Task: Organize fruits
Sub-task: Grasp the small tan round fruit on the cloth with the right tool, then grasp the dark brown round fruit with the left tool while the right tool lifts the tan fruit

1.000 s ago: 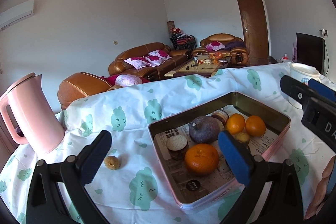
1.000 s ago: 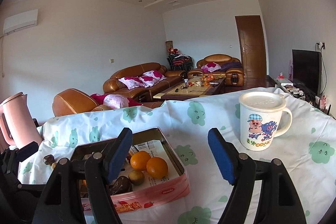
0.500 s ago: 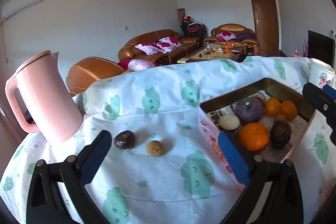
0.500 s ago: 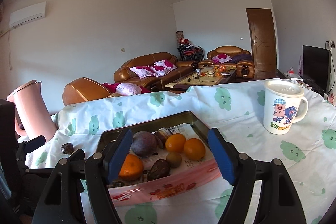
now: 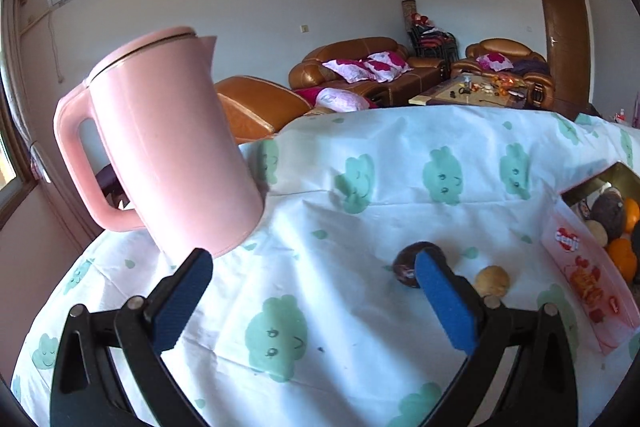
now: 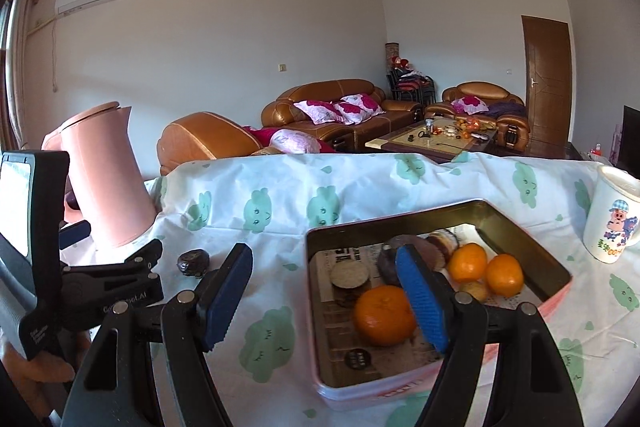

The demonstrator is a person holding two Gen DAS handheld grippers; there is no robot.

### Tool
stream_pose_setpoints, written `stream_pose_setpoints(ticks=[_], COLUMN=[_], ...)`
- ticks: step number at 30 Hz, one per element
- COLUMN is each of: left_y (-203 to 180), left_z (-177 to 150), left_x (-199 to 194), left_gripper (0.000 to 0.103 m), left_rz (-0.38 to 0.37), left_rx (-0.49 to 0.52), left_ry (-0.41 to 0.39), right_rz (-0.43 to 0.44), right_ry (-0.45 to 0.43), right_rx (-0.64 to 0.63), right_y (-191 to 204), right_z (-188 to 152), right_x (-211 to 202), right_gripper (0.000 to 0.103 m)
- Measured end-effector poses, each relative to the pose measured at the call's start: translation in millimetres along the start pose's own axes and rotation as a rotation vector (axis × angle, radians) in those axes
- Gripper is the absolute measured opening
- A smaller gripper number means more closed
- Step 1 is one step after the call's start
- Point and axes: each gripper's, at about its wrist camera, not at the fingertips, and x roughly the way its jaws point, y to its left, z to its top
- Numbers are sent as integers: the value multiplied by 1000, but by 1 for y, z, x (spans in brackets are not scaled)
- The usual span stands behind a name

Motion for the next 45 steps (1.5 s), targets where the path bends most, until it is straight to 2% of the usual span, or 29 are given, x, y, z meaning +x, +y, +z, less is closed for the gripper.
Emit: stream_pose_setpoints(ticks=[3, 5, 7, 10, 16, 20, 22, 24, 26, 29, 33, 37, 41, 45], left_y=[22, 32, 38, 42, 45, 44, 43, 42, 43, 39, 27, 1, -30, -56], left_z=[0, -1, -2, -2, 0, 0, 0, 0, 0, 2, 2, 2, 10, 17], left_x=[13, 19, 22, 23, 23, 25, 26, 26, 26, 21, 11, 11, 17, 34], left_gripper=[103, 103, 103, 103, 103, 103, 103, 103, 103, 103, 103, 100, 94, 83], left_rz=[19, 38, 57, 71, 74, 68, 65, 55, 30, -19, -129, -229, -262, -268], left_rx=[-71, -97, -108, -113, -110, -102, -99, -97, -95, -87, -60, -4, 54, 82], left_ry=[45, 73, 90, 98, 106, 113, 113, 111, 105, 75, 30, 59, 115, 181], right_rz=[34, 55, 83, 114, 132, 143, 158, 164, 186, 205, 185, 114, 67, 59], right_ry=[39, 78, 139, 251, 346, 469, 459, 459, 449, 348, 217, 141, 104, 93], right_rx=[-45, -81, -119, -163, -222, -213, -195, -189, -172, -144, -129, -129, -120, -77], right_y=[21, 35, 47, 62, 84, 86, 83, 81, 77, 71, 57, 35, 14, -2], right_z=[1, 2, 1, -2, -7, -12, -12, -12, -12, -7, -4, -4, -4, 0], right_x=[14, 25, 40, 65, 93, 115, 114, 112, 106, 81, 46, 20, 9, 7], right_gripper=[76, 72, 51, 38, 38, 38, 36, 29, 29, 29, 29, 29, 29, 29])
